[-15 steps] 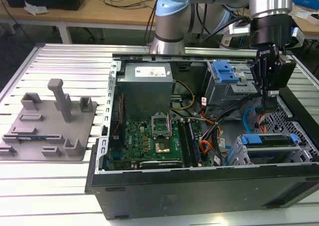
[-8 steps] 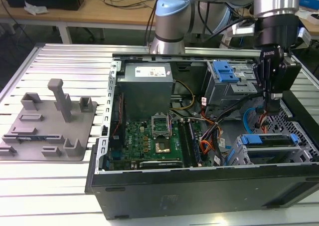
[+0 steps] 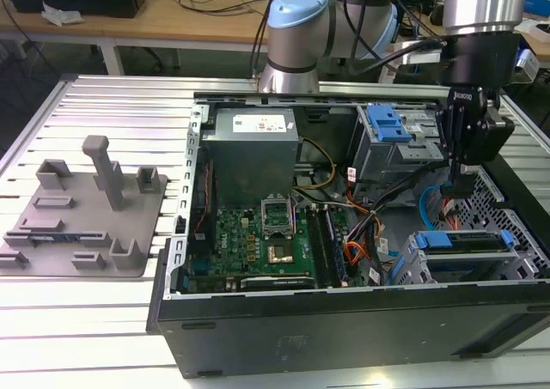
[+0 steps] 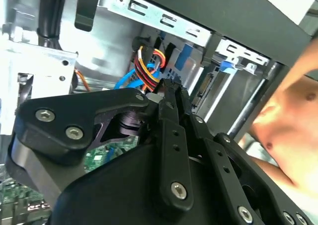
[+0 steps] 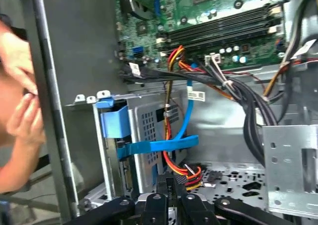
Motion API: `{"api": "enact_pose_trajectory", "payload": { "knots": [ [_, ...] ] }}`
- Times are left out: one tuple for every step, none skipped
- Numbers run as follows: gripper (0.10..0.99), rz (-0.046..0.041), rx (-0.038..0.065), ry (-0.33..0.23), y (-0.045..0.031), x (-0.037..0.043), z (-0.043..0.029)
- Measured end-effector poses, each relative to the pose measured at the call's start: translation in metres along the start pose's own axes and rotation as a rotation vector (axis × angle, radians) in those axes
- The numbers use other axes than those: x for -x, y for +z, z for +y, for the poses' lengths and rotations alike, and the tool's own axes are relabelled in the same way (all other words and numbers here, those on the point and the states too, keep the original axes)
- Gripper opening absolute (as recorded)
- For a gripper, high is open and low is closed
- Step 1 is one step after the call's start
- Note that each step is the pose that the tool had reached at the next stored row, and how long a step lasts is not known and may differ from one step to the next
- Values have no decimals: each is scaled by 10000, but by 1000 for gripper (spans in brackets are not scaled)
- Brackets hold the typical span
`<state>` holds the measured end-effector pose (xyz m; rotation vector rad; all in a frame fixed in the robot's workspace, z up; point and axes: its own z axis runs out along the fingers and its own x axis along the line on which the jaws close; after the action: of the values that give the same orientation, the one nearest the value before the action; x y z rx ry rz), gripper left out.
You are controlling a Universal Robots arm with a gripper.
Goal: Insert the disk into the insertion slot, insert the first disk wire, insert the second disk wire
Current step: 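Insert the first disk wire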
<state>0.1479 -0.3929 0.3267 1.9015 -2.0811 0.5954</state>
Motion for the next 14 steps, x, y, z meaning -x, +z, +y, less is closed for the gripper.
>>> {"api": "enact_pose_trajectory", "payload": {
  "knots": [
    [169, -144, 16, 12, -6, -27, -3],
    [169, -225, 25, 19, -12, -47, -6],
    [169, -337, 38, 28, -27, -83, -11],
    [169, -388, 43, 33, -39, -107, -15],
    [169, -459, 51, 38, -52, -136, -19],
    [169, -546, 60, 45, -61, -159, -23],
    [169, -663, 74, 55, -64, -177, -25],
    [169, -889, 99, 74, -66, -201, -28],
    [169, -1100, 122, 91, -64, -217, -29],
    [169, -1344, 150, 112, -59, -234, -30],
    [169, -1655, 186, 137, -51, -259, -32],
    [169, -1957, 222, 160, -38, -294, -34],
    [169, -2137, 244, 175, -26, -322, -36],
    [169, -2232, 255, 182, -18, -344, -38]
  ]
}}
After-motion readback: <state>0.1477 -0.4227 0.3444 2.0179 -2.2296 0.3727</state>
